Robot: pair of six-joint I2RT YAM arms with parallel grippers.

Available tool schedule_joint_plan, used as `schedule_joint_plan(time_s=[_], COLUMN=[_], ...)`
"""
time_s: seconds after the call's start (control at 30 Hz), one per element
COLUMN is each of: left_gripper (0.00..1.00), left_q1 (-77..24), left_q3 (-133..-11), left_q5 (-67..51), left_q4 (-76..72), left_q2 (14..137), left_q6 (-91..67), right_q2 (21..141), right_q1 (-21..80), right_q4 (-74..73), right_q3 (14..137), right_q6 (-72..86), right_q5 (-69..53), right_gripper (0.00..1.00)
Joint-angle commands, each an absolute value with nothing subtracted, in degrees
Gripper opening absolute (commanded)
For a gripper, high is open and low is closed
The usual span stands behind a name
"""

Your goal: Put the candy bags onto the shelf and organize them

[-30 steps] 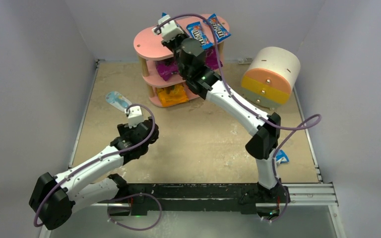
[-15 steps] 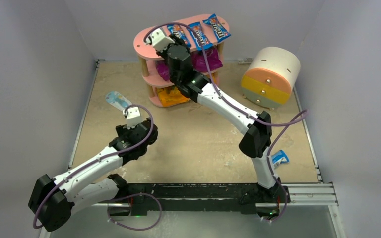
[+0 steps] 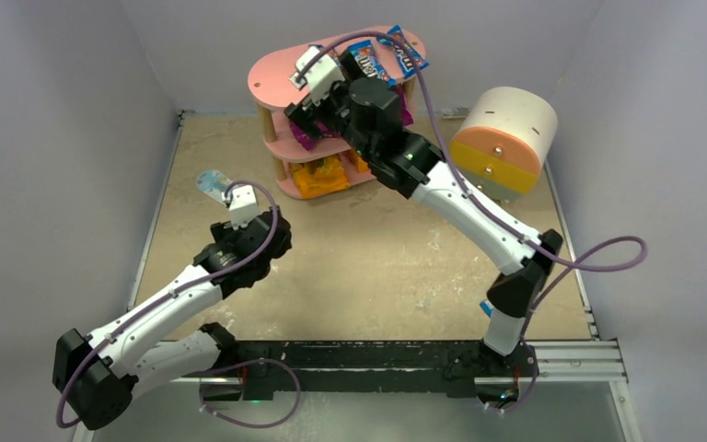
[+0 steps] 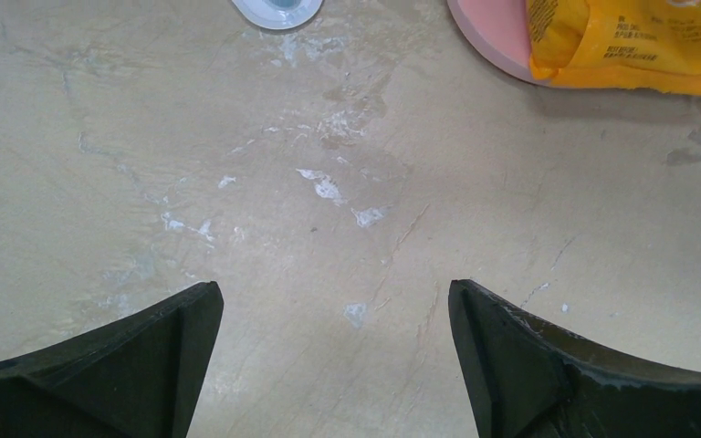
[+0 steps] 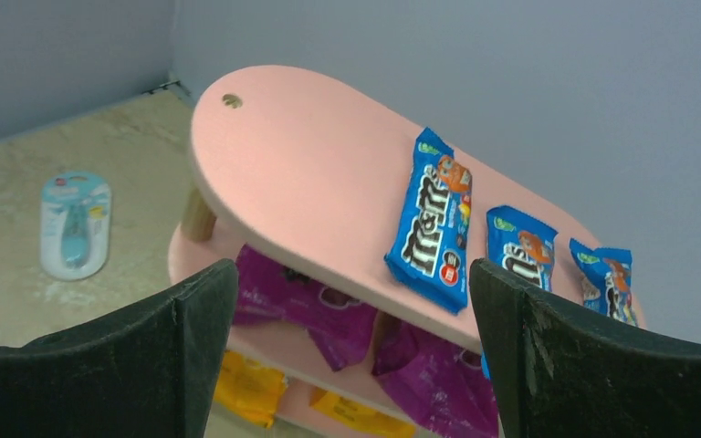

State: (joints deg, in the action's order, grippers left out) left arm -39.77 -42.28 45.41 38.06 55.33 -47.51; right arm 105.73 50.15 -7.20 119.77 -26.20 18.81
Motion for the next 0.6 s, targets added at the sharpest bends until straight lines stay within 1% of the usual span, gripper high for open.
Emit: schedule_joint_plan(time_s=[0.0, 0.07, 0.1, 0.17, 0.27, 0.4, 0.5, 0.57], left_gripper=[1.00, 1.00, 1.00, 1.00, 1.00, 0.98, 0.91, 0.89], left_q1=[-38.5, -36.3, -34.1, -27.7, -15.8, -3.8, 3.7, 6.9], left_q3=[-46.4, -47.1, -46.8, -46.1, -44.9, -45.4, -47.0, -49.2], left_q5=[45.0, 43.5, 42.5, 36.7, 25.3, 19.0, 12.0, 9.9], left_q4=[36.5, 34.3, 32.5, 28.6, 21.1, 15.3, 9.2, 7.5], left_q2=[54.9, 55.9, 56.4, 57.5, 59.0, 64.4, 71.3, 76.3], left_q6=[-45.8, -44.7, -43.8, -41.7, -38.5, -39.4, -39.4, -39.7], right_q2=[94.5, 86.1, 82.2, 74.4, 63.3, 52.2, 45.7, 42.7], right_q1=[50.4, 50.3, 50.2, 50.2, 50.2, 50.1, 50.2, 50.2], right_q4=[-2.0, 3.0, 7.0, 12.4, 16.4, 15.4, 15.7, 15.0], right_q3=[108.5, 98.5, 90.9, 79.7, 65.2, 50.6, 40.9, 36.1], right_q6=[-19.2, -13.0, -10.3, -4.2, 1.4, 10.2, 14.0, 14.3], right_q5=[12.6, 15.9, 19.6, 25.4, 26.4, 27.3, 29.8, 31.0], right_gripper=[0.98, 0.98, 0.98, 0.98, 0.98, 0.98, 0.98, 0.98])
